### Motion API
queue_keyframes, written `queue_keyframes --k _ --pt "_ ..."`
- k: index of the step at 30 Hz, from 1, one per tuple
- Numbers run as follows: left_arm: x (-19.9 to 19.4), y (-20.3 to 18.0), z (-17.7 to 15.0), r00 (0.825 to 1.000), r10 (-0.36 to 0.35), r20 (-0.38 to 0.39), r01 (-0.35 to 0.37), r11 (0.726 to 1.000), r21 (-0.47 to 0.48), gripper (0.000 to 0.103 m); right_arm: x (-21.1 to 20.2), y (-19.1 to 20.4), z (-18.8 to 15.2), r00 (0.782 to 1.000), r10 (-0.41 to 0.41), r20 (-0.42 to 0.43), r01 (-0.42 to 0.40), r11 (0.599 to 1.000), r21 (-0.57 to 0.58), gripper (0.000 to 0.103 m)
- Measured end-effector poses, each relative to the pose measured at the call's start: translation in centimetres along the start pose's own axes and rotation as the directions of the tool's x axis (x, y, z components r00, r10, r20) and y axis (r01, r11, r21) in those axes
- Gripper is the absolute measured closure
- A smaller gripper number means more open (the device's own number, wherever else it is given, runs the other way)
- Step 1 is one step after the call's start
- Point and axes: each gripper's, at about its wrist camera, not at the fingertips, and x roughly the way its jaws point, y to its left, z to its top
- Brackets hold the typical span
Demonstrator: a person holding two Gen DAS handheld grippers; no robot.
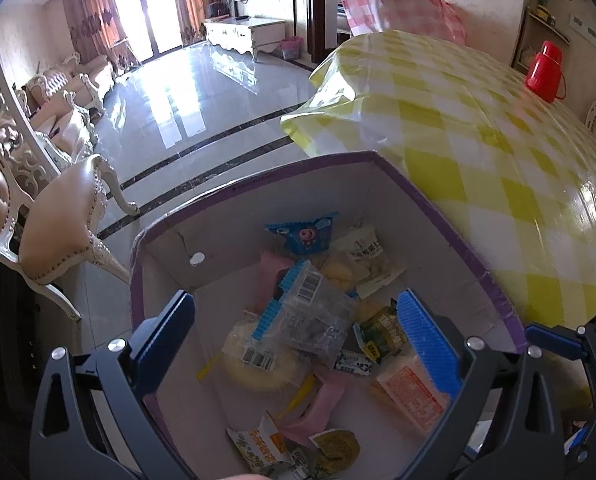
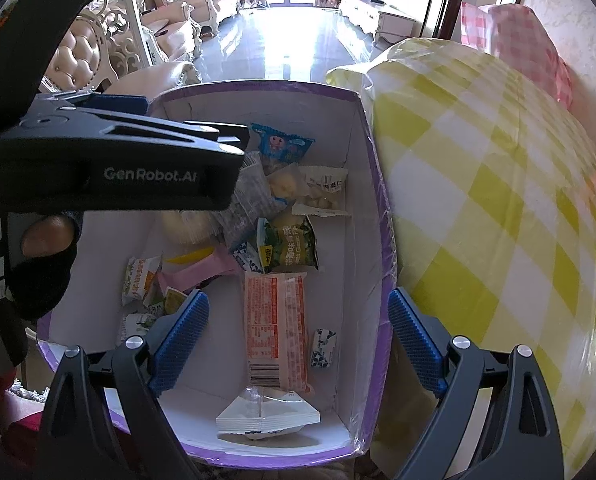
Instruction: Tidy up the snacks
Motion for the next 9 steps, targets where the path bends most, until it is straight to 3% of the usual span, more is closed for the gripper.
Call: queue_keyframes --k 9 --pt "0.50 0.08 0.08 1.000 -0.011 -0.025 0.010 1.000 -0.008 0.001 0.01 -0.08 0.02 1.000 -0.001 -0.001 0.001 1.000 0.004 0.015"
